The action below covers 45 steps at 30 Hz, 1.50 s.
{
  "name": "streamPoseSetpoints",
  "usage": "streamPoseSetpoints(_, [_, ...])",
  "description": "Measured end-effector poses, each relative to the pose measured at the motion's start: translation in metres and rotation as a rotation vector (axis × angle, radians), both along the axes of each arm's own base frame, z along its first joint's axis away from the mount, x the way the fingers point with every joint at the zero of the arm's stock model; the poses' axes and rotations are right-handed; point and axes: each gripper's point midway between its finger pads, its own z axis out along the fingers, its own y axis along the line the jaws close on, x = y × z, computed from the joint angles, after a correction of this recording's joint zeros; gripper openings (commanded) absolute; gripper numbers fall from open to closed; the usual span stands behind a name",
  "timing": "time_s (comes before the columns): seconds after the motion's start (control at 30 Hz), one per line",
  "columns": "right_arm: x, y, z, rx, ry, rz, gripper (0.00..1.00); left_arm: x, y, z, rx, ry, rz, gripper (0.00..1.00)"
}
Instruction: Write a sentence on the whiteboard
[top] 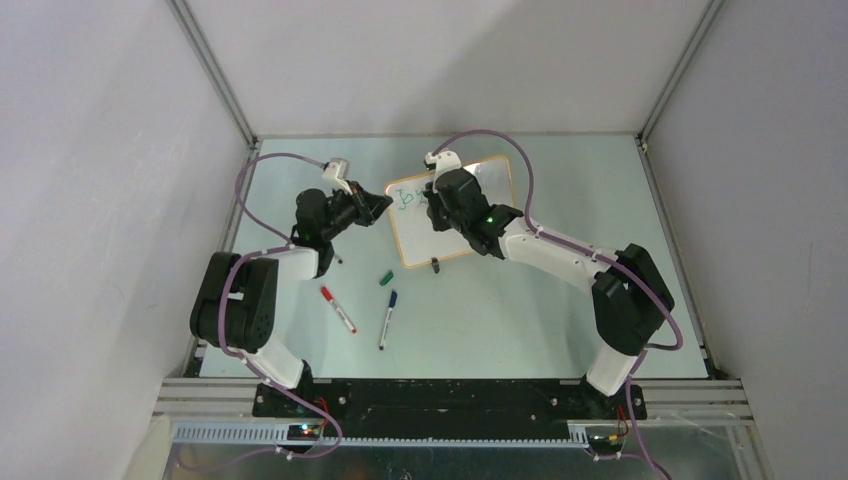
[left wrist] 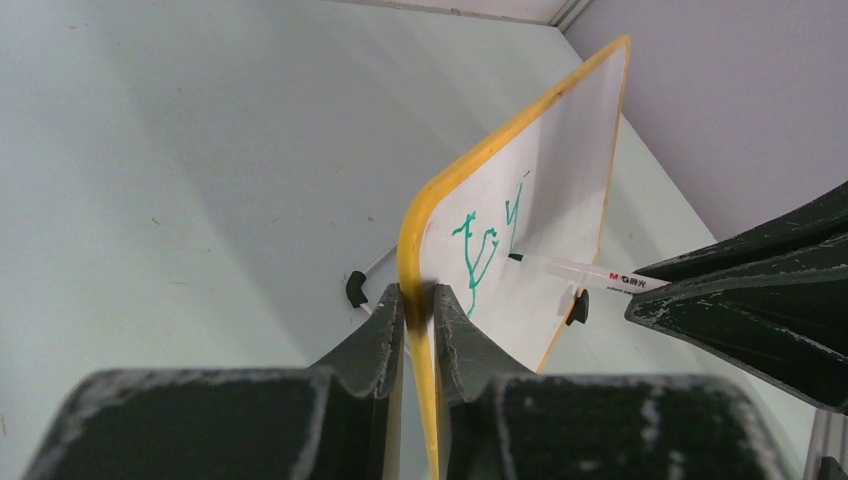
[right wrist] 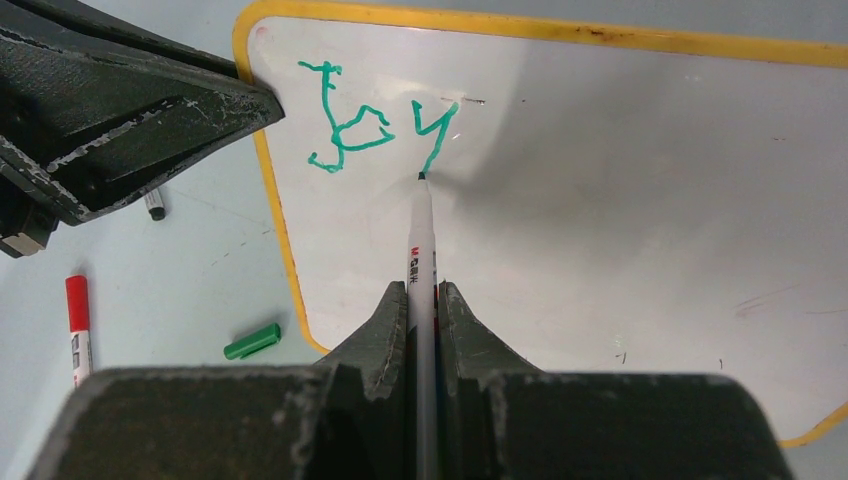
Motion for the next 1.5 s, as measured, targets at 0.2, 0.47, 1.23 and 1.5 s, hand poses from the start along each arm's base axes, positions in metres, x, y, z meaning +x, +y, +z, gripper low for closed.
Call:
streamPoseSetpoints(0.2, [-0.002, 0.002, 0.0, 0.001, 0.002, 0.008, 0.0, 0.0, 0.0, 0.0, 0.0, 0.0, 0.0, 0.0])
streamPoseSetpoints(0.47, [-0.004, 0.006, -0.003, 0.001, 0.007, 0.025, 0.0, 0.0, 0.0, 0.0, 0.0, -0.001, 0.0, 0.0])
streamPoseSetpoints(1.23, [-0.026, -0.005, 0.003, 0.072, -0.085, 0.065, 0.0, 0.0, 0.0, 0.001, 0.0, -0.001, 0.0, 0.0])
streamPoseSetpoints(1.5, [-0.029, -0.016, 0.023, 0.134, -0.187, 0.045, 0.0, 0.0, 0.0, 0.0, 0.0, 0.0, 0.0, 0.03])
